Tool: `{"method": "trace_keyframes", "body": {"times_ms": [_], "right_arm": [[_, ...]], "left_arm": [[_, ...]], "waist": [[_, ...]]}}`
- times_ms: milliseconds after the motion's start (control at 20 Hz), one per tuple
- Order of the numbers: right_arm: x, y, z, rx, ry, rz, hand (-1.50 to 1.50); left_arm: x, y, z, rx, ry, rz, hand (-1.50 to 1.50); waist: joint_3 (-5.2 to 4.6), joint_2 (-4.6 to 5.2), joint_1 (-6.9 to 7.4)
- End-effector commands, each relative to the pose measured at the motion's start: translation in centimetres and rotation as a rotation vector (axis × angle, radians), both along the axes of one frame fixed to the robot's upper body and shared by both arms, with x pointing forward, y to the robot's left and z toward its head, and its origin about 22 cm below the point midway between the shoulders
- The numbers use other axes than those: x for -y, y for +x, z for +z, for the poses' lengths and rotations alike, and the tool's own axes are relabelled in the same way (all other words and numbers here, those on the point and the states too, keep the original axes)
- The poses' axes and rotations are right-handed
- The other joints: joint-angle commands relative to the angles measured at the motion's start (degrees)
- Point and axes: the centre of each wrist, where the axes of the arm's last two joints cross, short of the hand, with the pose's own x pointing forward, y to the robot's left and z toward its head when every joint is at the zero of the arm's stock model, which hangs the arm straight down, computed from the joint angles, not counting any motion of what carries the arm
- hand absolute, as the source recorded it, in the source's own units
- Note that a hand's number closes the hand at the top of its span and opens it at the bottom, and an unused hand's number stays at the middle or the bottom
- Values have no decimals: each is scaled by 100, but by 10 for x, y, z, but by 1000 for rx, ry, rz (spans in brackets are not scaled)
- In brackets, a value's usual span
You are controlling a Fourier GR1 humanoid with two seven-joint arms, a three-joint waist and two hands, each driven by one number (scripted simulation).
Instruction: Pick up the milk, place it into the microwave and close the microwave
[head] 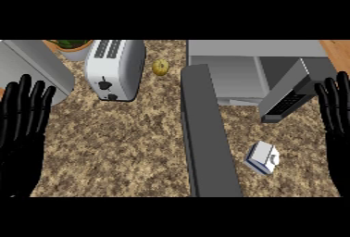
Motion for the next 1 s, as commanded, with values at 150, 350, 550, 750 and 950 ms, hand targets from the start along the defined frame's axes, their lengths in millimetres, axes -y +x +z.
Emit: {"method": "trace_keyframes", "body": {"times_ms": [150,350,550,750,950], "right_arm": [[-6,10,4,0,-12,-62,-150],[-22,1,-3,-98,155,-64,-150],[-30,-11,-25,-110,164,-86,-150],[-25,15,-37,-129,152,-134,-150],[-14,-2,-50,-164,148,-150,-150]], "left_arm": [[6,7,-10,22,52,17,-150],[5,-6,-34,-137,-50,69,-150],[34,-5,-28,-134,-59,82,-150],[23,-14,-18,-122,-46,51,-150],[25,-45,-14,-117,-64,78,-150]], "waist": [[20,121,-56],[18,115,-51],[22,116,-72],[21,121,-45],[22,115,-39]]}}
